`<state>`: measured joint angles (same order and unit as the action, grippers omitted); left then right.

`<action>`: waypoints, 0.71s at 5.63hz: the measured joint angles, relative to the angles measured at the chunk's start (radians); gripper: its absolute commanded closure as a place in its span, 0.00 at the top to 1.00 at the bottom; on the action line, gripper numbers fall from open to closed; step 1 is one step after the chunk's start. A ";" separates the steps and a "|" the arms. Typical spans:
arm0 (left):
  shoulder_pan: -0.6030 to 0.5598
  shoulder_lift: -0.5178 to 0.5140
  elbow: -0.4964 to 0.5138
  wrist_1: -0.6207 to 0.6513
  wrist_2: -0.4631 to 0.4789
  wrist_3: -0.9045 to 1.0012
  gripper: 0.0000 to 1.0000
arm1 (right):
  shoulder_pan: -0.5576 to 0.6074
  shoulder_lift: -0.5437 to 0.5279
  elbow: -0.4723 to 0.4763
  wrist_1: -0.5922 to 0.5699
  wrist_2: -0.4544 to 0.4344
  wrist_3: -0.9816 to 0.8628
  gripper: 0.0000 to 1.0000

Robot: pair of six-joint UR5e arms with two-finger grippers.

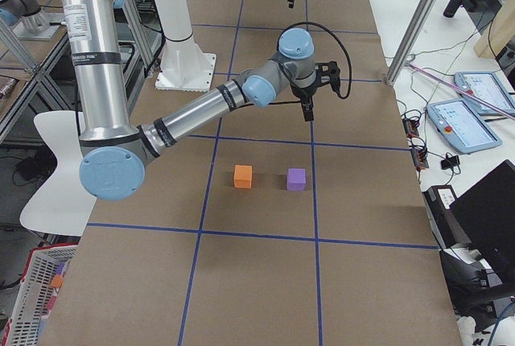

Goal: Place blue block between orange and purple blocks
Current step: 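Release the block and raise the left gripper away while the right arm reaches in, then lower the right gripper onto the light blue block and grasp it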

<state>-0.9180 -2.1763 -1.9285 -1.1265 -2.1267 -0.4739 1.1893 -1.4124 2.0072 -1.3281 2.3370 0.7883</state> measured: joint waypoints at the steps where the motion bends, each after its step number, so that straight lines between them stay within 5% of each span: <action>1: -0.076 0.067 -0.028 0.001 -0.023 0.061 1.00 | -0.111 0.090 0.016 -0.034 -0.066 0.143 1.00; 4: -0.226 0.286 -0.090 -0.034 -0.023 0.155 1.00 | -0.490 0.386 0.025 -0.369 -0.391 0.356 1.00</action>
<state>-1.1440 -1.8905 -2.0186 -1.1602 -2.1496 -0.3192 0.6989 -1.0261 2.0325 -1.6968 1.9464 1.1438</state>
